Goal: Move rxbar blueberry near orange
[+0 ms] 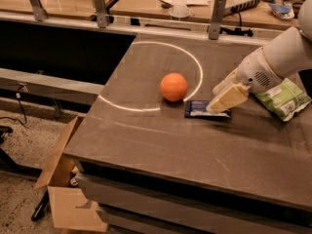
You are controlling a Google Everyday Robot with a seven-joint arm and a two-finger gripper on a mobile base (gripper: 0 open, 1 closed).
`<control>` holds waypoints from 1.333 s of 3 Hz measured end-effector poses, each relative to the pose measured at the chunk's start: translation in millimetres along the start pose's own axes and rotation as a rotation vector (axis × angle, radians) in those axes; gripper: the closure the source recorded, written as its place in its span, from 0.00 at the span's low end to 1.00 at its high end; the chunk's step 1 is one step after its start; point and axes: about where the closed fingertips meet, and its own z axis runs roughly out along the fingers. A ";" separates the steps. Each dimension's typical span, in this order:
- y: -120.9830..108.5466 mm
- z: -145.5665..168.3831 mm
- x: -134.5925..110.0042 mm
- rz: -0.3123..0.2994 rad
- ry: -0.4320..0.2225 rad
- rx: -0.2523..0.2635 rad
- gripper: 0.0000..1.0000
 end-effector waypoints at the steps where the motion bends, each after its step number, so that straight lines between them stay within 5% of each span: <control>1: -5.0 -2.3 -2.1 0.007 -0.004 0.019 0.00; 3: -131.8 -84.8 5.8 0.100 -0.089 0.403 0.00; 4: -131.8 -84.7 5.7 0.099 -0.089 0.403 0.00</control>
Offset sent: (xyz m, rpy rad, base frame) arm 0.0815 -0.0851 0.0529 0.0070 -0.2062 -0.2863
